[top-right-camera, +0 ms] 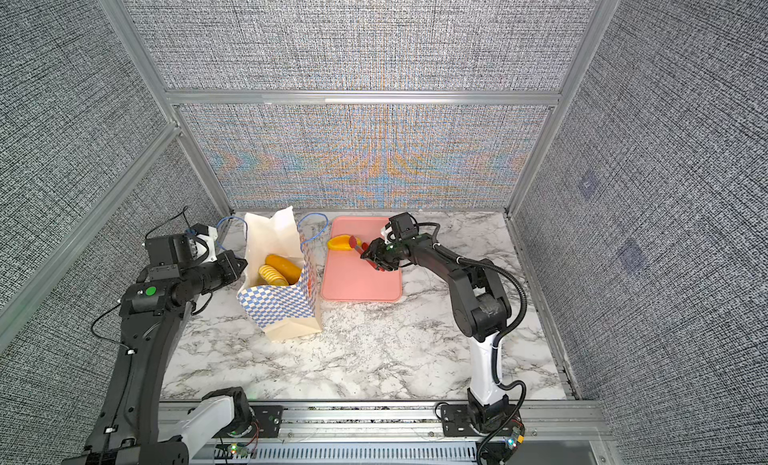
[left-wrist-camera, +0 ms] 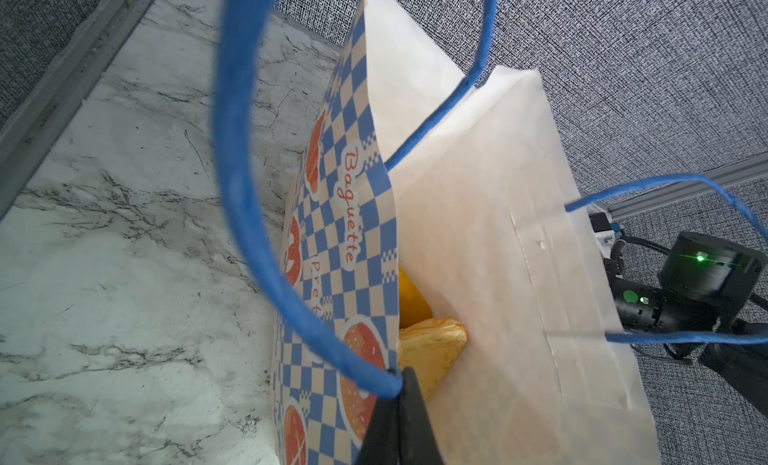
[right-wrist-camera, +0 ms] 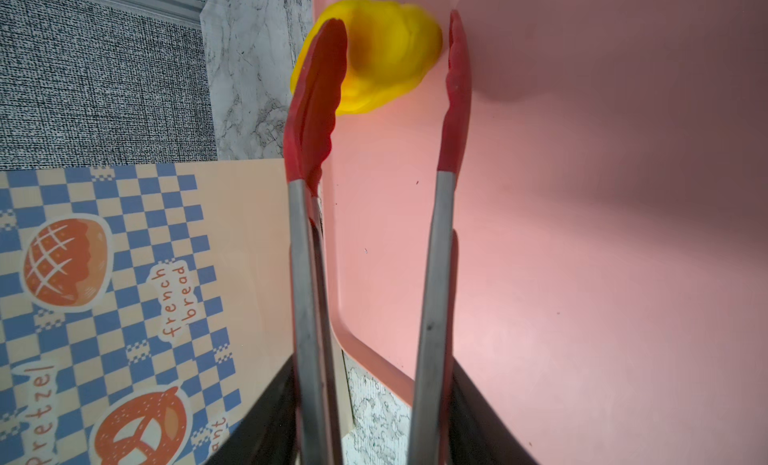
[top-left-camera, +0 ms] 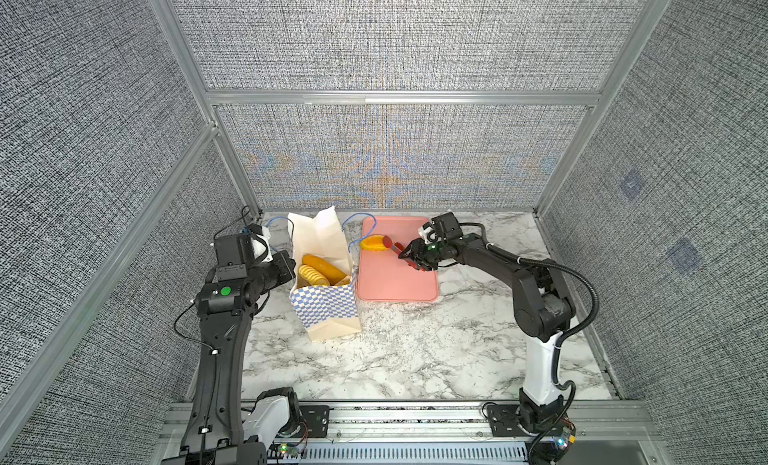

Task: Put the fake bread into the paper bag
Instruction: 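Lower the tongs onto the flat yellow bread and close them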

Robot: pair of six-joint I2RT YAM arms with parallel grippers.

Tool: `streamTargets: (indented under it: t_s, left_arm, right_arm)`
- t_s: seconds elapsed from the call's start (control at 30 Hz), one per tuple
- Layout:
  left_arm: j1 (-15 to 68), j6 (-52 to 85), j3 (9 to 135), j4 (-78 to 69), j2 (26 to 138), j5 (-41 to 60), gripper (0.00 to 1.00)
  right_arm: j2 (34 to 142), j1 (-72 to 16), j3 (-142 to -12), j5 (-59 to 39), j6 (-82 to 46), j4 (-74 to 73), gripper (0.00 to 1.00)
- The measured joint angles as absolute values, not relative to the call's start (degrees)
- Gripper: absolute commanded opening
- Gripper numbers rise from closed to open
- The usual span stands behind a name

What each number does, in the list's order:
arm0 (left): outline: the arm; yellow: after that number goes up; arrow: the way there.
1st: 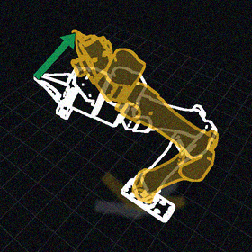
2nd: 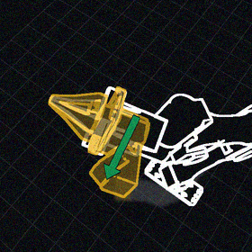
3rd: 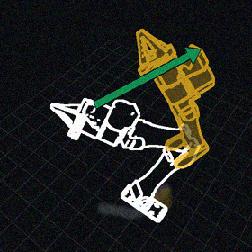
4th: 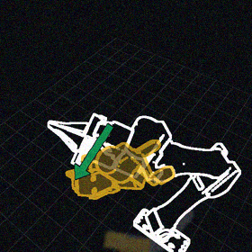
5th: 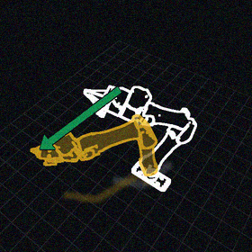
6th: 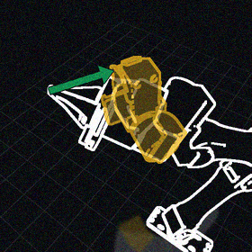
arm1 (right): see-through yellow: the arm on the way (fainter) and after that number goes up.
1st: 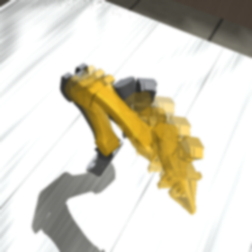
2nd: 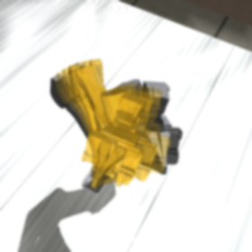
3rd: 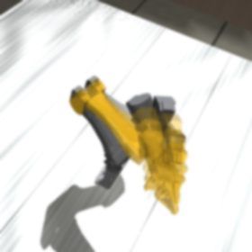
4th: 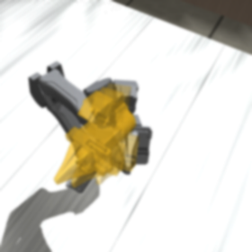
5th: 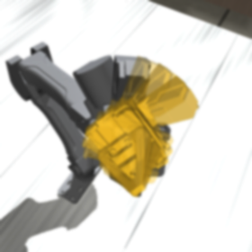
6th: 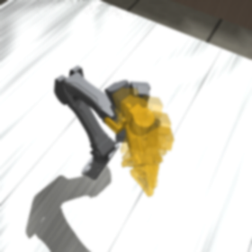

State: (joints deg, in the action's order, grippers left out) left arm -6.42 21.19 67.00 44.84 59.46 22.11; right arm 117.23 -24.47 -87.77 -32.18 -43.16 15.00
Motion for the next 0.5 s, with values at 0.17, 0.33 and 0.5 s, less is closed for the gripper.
streamTargets:
  t_s: [0.17, 0.33, 0.5]
  left_arm:
    - [-6.4, 21.0, 67.0, 44.9, 59.5, 22.0, 0.00]
    - [-6.4, 21.0, 67.0, 44.9, 59.5, 21.5, 0.00]
    - [-6.4, 21.0, 67.0, 44.9, 59.5, 21.3, 0.00]
  right_arm:
    - [118.7, -24.5, -88.3, -33.2, -44.4, 13.3, 0.52]
    - [119.7, -24.4, -88.5, -33.7, -45.4, 11.8, 0.47]
    - [119.8, -24.3, -88.4, -33.7, -46.4, 10.8, 0.40]
